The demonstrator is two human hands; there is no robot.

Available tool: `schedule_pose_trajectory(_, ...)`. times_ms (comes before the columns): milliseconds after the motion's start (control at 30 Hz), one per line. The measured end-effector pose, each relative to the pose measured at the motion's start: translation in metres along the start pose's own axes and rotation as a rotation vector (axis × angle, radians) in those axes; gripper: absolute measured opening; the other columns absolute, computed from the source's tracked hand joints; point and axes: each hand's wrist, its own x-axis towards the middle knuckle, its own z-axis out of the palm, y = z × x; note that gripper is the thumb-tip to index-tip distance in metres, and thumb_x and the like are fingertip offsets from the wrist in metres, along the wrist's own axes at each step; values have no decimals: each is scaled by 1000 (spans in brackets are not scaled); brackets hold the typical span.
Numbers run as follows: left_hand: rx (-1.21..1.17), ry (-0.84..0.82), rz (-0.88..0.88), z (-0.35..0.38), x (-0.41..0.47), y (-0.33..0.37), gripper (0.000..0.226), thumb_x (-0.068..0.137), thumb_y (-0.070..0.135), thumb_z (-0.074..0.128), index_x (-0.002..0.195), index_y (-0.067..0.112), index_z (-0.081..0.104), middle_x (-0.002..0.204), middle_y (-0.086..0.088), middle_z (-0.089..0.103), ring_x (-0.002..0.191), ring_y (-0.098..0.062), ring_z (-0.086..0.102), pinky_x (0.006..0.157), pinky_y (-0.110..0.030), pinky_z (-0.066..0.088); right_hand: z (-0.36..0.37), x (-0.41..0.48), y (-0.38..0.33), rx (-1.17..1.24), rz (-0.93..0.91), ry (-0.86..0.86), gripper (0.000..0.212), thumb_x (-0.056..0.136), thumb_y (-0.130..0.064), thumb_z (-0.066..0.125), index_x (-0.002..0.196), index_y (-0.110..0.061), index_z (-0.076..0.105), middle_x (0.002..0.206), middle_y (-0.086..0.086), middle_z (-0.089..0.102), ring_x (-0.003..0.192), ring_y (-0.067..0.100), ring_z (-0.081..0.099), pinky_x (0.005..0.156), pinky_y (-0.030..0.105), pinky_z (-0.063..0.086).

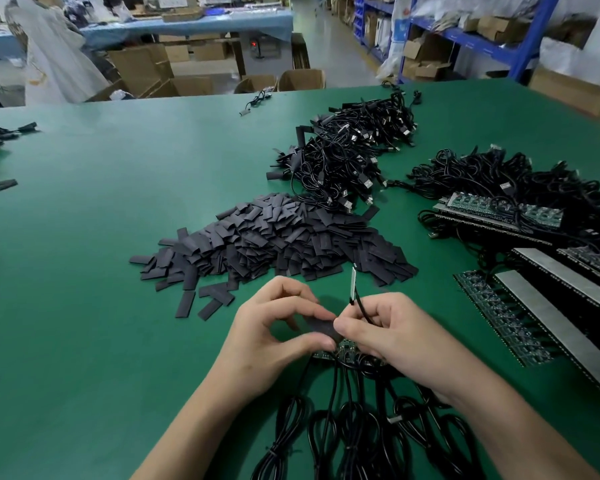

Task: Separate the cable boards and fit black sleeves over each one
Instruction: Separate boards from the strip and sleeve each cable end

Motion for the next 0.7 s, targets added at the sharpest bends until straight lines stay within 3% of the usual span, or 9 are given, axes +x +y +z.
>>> schedule_pose_trajectory(167, 23, 13, -19, -1, -1, -1, 24, 75, 43, 84, 92, 26, 78, 91, 5, 74, 86, -20, 71, 75, -33, 55, -1, 0, 2, -96, -25, 77, 55, 86, -77, 50, 89, -26, 72, 60, -9, 46, 56, 11, 39, 60, 32, 33)
schedule_pose_trajectory(233, 14, 75, -32, -4, 0, -1, 22, 75, 46, 82, 91, 31, 77, 90, 7, 75, 85, -16, 69, 75, -24, 52, -4, 1, 0, -74, -13, 130, 69, 91, -83, 29, 91, -28, 71, 57, -9, 47, 52, 8, 41, 59, 24, 37)
schedule_pose_trajectory(300, -22, 137, -38, -8, 1, -2, 20, 75, 46, 81, 91, 35, 77, 91, 7, 75, 83, -14, 69, 75, -20, 51, -5, 2, 0, 3, 8, 129, 68, 96, -75, 18, 92, -32, 71, 55, -6, 47, 50, 10, 40, 52, 16, 36)
schedule_pose_trajectory(467, -94, 216, -36, -12, 1, -2, 15, 76, 41, 80, 90, 37, 77, 93, 4, 76, 87, -17, 71, 76, -30, 56, -5, 3, 1, 48, -16, 101, 50, 100, -61, 29, 96, -32, 70, 56, -4, 46, 52, 11, 38, 50, 16, 35)
schedule_pose_trajectory(600, -92, 247, -41, -12, 1, -2, 16, 75, 41, 80, 90, 35, 77, 92, 0, 76, 87, -22, 72, 77, -39, 58, -7, 1, 0, -34, -90, 83, 43, 92, -64, 48, 86, -26, 67, 59, -6, 43, 55, 14, 36, 56, 28, 35)
schedule_pose_trajectory(700, -67, 249, -26, -11, 1, -2, 16, 75, 40, 79, 90, 33, 77, 92, 1, 77, 88, -22, 72, 76, -38, 58, -7, -1, -2, -14, -100, 33, 42, 91, -60, 53, 79, -23, 67, 58, -6, 39, 54, 12, 33, 53, 23, 31)
